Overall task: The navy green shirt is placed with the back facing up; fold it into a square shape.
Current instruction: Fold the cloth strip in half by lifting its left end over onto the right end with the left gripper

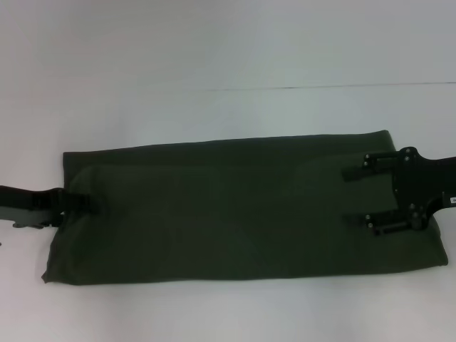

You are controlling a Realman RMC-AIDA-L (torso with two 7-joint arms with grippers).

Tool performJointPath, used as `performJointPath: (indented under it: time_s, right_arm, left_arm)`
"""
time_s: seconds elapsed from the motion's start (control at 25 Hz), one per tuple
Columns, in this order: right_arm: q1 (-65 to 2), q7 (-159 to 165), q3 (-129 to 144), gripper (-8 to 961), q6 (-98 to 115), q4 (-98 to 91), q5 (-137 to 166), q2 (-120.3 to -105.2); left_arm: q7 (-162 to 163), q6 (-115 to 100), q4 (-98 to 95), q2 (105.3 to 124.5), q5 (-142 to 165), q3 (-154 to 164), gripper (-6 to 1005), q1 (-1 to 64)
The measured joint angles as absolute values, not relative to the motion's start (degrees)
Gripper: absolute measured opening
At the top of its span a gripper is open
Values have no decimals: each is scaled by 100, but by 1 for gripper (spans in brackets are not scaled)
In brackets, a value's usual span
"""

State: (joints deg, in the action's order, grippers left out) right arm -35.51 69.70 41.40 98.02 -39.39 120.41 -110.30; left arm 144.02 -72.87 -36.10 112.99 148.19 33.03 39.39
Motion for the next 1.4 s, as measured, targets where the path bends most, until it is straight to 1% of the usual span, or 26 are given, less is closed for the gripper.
performJointPath:
  time_s: [1.4]
  right_arm:
    - [-3532, 6970, 4147, 795, 9861, -3999, 12050, -11039]
  left_arm:
    - [14620, -7225, -3336, 11251, 14997, 3386, 875, 4221]
